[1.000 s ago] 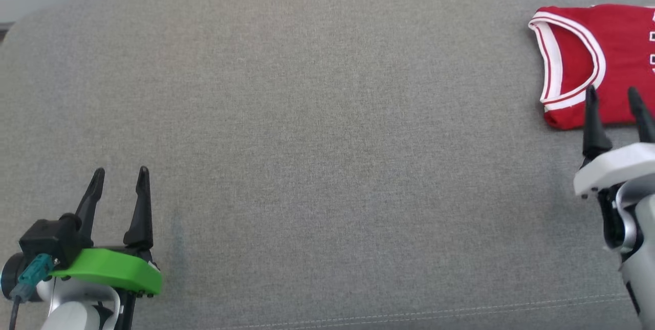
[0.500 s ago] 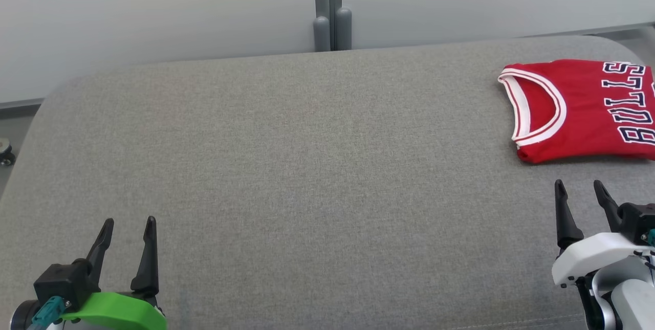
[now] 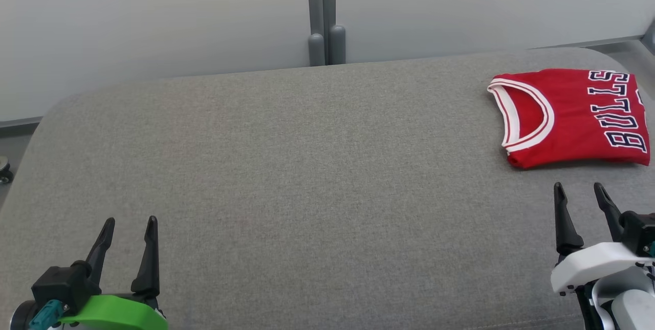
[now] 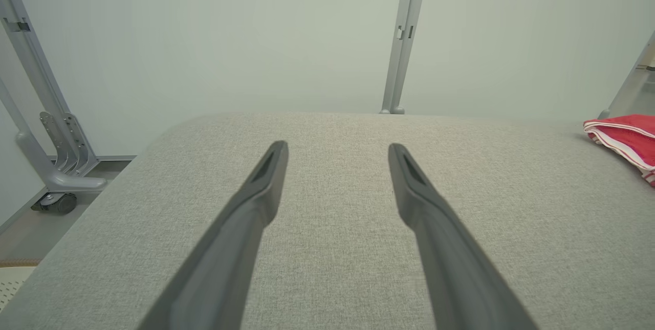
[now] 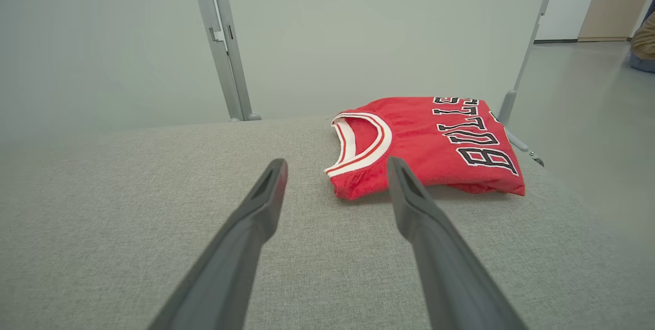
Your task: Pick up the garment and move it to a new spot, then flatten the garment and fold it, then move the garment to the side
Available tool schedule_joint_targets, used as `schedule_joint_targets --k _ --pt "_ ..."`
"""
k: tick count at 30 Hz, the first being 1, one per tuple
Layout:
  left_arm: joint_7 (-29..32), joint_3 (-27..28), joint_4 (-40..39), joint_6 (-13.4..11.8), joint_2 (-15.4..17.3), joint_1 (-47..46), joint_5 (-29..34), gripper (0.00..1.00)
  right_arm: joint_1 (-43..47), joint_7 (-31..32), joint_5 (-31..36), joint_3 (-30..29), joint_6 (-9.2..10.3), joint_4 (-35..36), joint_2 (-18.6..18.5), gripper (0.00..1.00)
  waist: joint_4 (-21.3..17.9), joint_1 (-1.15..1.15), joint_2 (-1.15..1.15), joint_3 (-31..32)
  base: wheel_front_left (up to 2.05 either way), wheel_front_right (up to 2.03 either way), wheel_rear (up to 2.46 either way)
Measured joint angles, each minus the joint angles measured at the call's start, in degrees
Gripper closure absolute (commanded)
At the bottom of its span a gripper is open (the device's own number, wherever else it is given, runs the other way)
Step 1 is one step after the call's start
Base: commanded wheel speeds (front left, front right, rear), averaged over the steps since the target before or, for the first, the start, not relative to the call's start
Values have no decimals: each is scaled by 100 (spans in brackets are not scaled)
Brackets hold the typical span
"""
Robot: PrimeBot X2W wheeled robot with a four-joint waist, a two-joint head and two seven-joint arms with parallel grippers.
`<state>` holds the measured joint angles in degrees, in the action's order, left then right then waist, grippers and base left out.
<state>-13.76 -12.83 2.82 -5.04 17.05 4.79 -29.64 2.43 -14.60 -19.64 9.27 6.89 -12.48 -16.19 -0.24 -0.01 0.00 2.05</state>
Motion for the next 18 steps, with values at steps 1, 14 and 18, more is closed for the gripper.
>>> schedule_joint_targets --k 1,14,18 --pt "-1 0 -13 0 0 2 0 0 32 0 5 -29 21 26 0 0 -20 0 0 -6 0 0 0" --pt "-18 -18 -118 48 4 47 0 0 315 0 138 -257 25 331 65 0 -120 0 0 -134 0 0 0" --pt "-16 -18 -116 48 15 51 0 0 358 0 180 -305 25 408 75 0 -98 0 0 -152 0 0 0"
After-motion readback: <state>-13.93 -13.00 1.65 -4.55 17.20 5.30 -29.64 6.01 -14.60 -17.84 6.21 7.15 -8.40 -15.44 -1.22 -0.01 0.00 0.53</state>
